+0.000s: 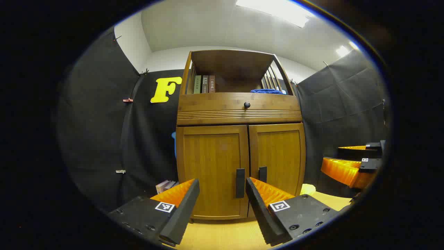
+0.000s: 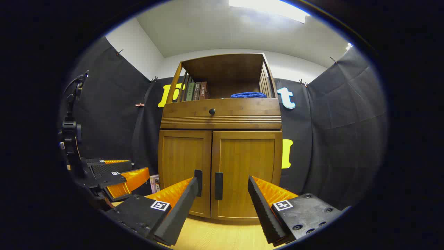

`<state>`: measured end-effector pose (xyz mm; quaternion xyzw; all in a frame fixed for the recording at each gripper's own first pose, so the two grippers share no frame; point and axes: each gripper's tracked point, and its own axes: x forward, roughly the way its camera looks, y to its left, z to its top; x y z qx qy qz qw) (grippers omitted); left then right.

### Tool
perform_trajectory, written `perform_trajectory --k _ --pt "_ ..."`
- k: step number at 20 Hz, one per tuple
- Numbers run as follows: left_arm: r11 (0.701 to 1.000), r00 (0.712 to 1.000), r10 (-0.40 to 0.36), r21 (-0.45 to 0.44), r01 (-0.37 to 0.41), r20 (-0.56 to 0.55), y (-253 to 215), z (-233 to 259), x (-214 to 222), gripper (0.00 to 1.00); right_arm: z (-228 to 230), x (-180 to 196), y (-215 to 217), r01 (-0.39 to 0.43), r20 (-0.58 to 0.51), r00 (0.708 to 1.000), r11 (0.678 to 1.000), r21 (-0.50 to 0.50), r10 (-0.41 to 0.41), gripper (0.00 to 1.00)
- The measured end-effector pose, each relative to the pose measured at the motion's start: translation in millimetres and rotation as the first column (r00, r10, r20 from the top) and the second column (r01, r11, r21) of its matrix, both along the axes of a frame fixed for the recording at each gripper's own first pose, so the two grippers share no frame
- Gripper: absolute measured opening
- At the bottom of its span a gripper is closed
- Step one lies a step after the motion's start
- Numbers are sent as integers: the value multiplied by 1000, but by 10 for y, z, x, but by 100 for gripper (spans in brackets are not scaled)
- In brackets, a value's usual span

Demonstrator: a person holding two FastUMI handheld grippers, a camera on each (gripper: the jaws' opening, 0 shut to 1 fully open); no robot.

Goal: Open the right door of the double-door shoe cabinet with the right hand, and open the left door with the left hand.

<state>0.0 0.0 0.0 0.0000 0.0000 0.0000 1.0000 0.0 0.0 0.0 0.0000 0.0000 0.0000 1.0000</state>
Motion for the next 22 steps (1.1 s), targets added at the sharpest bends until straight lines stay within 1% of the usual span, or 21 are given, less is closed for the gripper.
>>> perform_trajectory --k 6,8,13,17,19,22 --pt "1000 1000 17 -14 -17 15 82 21 -12 84 -113 47 32 -12 -31 999 1000 -1 12 92" --pt "1000 1000 9 -18 -8 22 71 36 -28 84 -118 47 49 -16 -33 999 1000 -7 16 94" --pt "1000 999 4 -11 -4 47 72 92 -47 84 -128 64 91 -25 -33 999 1000 -10 25 94" --pt "1000 998 -13 -16 14 57 45 101 -79 84 -155 73 101 -22 -40 999 1000 -9 21 94" --pt "1000 997 5 -21 -3 73 103 144 -84 84 -131 53 111 -22 -35 999 1000 -7 21 95" --pt "999 996 17 -48 -13 85 155 156 -118 84 -51 43 75 2 -4 1000 1000 -20 -2 96"
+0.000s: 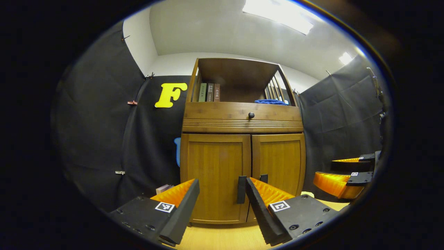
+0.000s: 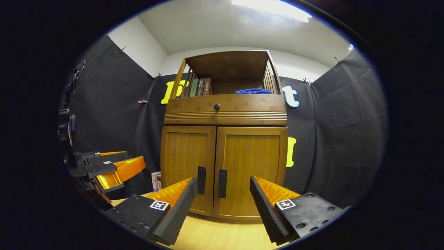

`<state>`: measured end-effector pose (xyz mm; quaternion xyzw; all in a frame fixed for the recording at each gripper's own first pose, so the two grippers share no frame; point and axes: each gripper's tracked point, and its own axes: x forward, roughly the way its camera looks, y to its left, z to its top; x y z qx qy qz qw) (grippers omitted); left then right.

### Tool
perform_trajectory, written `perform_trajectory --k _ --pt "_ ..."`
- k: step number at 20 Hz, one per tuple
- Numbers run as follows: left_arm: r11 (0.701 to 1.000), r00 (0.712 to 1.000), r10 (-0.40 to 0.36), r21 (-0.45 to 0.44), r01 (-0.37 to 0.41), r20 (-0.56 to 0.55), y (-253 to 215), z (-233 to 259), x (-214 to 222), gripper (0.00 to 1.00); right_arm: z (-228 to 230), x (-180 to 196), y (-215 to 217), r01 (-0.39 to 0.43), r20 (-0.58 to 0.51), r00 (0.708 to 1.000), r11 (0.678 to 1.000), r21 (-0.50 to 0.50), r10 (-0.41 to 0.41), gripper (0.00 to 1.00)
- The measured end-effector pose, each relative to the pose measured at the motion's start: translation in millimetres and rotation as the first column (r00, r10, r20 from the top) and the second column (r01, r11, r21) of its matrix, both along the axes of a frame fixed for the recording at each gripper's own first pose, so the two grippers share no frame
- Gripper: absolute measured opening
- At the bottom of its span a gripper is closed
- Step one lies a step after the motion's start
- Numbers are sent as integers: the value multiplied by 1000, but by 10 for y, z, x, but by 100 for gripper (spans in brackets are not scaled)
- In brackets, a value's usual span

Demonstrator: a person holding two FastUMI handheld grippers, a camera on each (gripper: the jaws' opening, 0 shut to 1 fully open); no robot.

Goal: Open the right door of the double-door shoe cabinet with the right hand, and open the left door with the left hand.

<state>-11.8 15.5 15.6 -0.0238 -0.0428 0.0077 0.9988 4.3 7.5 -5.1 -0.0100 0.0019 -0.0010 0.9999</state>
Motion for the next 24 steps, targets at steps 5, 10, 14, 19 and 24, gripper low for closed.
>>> perform_trajectory --k 5,10,14,19,24 --pt "1000 1000 0 -23 0 12 52 28 -25 88 16 -17 22 0 7 1000 1000 9 0 99" --pt "1000 1000 -17 -3 17 0 34 -6 -49 92 -8 11 61 -8 -3 1000 1000 6 8 98" --pt "1000 1000 -26 -3 26 5 7 5 -48 88 -35 60 128 -27 -7 1000 1000 0 27 98" --pt "1000 1000 -27 -1 27 5 40 -22 -64 92 -108 173 154 -33 -20 999 999 13 33 97" --pt "999 1000 -29 14 29 -4 72 -73 -63 92 -222 355 231 -48 -33 998 998 32 49 97"
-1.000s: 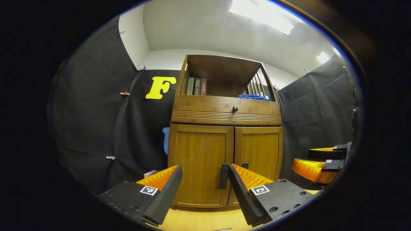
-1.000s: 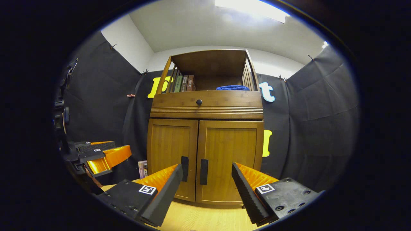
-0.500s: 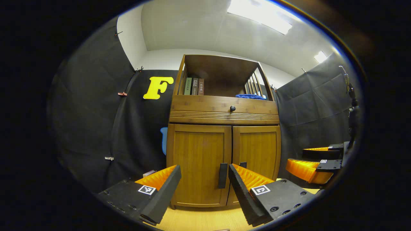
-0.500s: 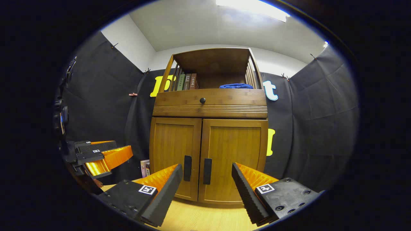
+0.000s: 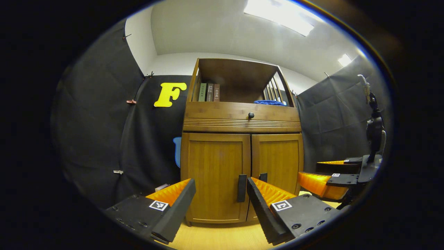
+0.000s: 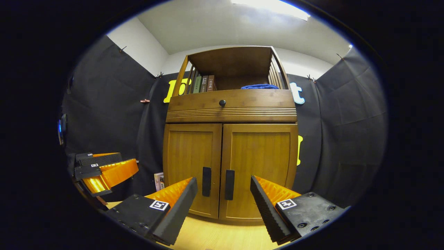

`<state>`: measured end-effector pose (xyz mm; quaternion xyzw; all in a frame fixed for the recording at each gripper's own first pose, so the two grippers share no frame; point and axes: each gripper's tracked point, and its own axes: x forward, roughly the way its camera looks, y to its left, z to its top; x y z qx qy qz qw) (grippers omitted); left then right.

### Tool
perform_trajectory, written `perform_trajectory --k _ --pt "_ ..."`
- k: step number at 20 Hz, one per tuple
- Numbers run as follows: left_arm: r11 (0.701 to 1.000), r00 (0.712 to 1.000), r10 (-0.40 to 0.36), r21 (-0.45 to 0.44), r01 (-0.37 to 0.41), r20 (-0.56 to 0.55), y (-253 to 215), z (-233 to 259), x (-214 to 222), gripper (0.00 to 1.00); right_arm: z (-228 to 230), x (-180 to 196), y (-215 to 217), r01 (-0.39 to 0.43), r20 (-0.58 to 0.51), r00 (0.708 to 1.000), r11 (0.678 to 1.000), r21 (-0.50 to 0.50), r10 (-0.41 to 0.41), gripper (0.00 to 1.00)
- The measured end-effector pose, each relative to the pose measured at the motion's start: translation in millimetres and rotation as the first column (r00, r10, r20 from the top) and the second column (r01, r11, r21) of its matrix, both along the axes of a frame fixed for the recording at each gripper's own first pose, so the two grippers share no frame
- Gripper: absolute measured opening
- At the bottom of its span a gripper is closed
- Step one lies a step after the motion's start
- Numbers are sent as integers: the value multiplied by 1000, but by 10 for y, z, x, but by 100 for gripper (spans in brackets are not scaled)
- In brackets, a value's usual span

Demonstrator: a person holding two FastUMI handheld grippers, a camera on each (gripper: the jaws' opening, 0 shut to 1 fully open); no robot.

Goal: Open the right door of the double-door shoe cabinet with the right hand, and open the left door with the left hand.

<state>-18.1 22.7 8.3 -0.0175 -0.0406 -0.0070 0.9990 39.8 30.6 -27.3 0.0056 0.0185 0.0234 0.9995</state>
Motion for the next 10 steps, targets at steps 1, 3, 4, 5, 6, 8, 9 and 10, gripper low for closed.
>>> perform_trajectory --k 1,3,4,5,6,8,9,10 --pt "1000 1000 -1 -1 1 -1 8 -17 8 92 -14 42 18 -2 1 1000 1000 1 2 97" --pt "1000 1000 -4 -6 4 -2 22 -35 27 92 -17 120 57 -6 17 1000 1000 2 6 97" --pt "1000 1000 -7 -9 7 -2 38 -38 36 92 -25 163 69 -5 25 1000 1000 3 5 99" --pt "1000 1000 -11 -12 11 -1 51 -46 43 92 -43 203 74 -1 29 1000 1000 5 1 97" --pt "1000 1000 -15 -16 15 -3 63 -78 46 92 -80 262 84 2 31 1000 1000 9 -2 97" --pt "1000 1000 -20 -21 20 -9 115 -121 49 92 -167 373 146 -1 24 1000 1000 24 0 97" --pt "1000 1000 -19 -23 18 -10 144 -132 49 92 -231 442 175 -2 14 1000 999 32 2 97" --pt "1000 1000 -16 -23 15 -9 180 -147 61 92 -282 520 190 -2 7 1000 999 37 2 95"
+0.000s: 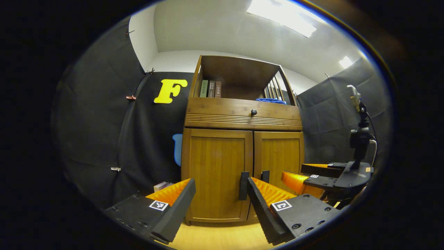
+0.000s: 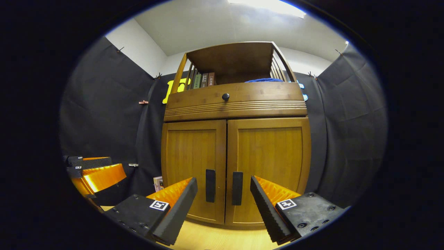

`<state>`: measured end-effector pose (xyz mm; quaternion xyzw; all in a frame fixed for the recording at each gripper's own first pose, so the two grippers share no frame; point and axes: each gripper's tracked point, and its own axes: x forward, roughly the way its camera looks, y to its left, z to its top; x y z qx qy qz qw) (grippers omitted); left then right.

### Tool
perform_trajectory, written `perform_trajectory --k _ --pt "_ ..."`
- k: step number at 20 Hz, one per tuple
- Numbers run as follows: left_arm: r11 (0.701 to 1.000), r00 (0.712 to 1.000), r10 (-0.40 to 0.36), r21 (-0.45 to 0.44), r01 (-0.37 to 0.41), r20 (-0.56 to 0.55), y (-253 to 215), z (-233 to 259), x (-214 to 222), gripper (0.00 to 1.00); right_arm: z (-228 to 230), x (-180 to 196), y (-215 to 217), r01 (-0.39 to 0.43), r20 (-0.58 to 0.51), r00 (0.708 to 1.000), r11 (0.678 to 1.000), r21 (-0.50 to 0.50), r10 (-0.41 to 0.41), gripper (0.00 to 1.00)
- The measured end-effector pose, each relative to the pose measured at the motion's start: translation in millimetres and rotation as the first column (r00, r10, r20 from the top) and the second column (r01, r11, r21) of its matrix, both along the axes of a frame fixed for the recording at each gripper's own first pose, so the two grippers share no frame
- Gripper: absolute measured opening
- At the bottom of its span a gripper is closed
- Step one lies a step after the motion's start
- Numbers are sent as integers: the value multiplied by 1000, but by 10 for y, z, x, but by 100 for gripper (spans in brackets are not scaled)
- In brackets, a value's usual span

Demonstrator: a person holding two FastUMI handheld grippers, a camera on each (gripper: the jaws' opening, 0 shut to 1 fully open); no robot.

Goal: Open the right door of the double-door shoe cabinet with the right hand, and open the left door with the left hand.

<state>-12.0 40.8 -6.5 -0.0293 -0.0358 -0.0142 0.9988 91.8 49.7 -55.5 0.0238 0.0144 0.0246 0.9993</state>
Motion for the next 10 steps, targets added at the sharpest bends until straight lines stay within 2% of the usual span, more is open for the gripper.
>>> perform_trajectory --k 1,2,3,4,5,6,7,8,9,10 --pt "1000 1000 3 3 -3 2 25 -1 8 92 -43 85 1 5 -6 1000 1000 3 -5 97" --pt "1000 1000 4 7 -4 7 50 -15 15 88 -107 163 -20 8 -12 1000 1000 5 -8 97" --pt "1000 1000 3 11 -3 12 64 -27 28 92 -160 237 -14 9 -15 1000 1000 6 -9 97" --pt "1000 1000 1 11 -1 18 78 -35 38 92 -225 303 7 6 -16 1000 1000 4 -6 97" --pt "1000 1000 -3 10 2 20 98 -57 50 88 -271 381 24 2 -16 1000 1000 -1 -2 97" --pt "1000 1000 -2 7 2 16 118 -83 63 88 -324 461 41 5 -19 1000 1000 -8 -5 97" --pt "1000 1000 1 4 -1 8 147 -137 84 92 -391 542 55 10 -26 1000 1000 -12 -10 97" --pt "1000 1000 5 6 -5 2 179 -165 103 92 -490 643 67 15 -40 999 1000 -15 -16 97" --pt "1000 1000 11 9 -11 -1 208 -195 124 88 -591 723 64 21 -57 998 1000 -16 -22 97" --pt "1000 1000 17 13 -17 -4 243 -222 152 92 -688 801 54 30 -75 997 999 -17 -31 97"
